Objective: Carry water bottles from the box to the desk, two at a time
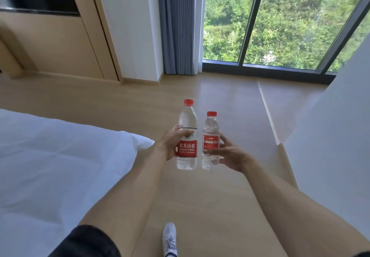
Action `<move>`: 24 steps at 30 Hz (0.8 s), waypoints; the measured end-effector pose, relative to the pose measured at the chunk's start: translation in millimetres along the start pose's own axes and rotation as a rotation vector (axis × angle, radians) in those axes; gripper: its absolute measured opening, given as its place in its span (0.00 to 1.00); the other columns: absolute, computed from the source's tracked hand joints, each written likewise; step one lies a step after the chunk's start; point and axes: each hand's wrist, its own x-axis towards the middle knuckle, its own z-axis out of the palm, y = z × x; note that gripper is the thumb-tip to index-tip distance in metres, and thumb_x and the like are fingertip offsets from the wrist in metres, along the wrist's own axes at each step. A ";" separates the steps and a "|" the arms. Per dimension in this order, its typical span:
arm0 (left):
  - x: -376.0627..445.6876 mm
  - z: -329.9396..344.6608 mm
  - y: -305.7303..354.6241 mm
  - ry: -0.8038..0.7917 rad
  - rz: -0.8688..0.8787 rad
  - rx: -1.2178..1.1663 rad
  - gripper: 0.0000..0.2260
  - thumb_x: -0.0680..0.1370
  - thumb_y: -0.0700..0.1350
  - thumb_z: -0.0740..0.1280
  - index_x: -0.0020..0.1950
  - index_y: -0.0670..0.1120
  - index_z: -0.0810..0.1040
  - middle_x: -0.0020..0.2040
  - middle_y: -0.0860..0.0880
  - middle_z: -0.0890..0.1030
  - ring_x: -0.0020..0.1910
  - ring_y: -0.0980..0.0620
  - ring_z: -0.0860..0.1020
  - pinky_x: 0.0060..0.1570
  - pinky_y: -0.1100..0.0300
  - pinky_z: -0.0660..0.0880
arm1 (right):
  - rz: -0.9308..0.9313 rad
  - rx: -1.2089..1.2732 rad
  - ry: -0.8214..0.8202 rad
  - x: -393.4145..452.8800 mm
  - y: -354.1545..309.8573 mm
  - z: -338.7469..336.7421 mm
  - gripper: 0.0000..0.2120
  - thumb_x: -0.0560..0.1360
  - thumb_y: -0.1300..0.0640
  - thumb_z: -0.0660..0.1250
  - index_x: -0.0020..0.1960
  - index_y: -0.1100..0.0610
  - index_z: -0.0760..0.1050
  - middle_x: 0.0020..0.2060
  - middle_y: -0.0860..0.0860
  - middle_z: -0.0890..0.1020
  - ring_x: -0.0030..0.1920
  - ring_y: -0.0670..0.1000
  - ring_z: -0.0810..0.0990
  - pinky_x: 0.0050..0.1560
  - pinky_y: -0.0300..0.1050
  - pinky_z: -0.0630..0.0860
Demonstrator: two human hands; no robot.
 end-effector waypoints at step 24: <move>269.6 -207.2 168.6 0.224 0.067 0.022 0.23 0.73 0.42 0.75 0.66 0.52 0.74 0.57 0.45 0.83 0.55 0.44 0.82 0.55 0.39 0.78 | -0.022 -0.095 -0.117 369.8 -157.4 50.9 0.37 0.71 0.74 0.71 0.74 0.51 0.64 0.59 0.57 0.79 0.64 0.63 0.77 0.63 0.68 0.73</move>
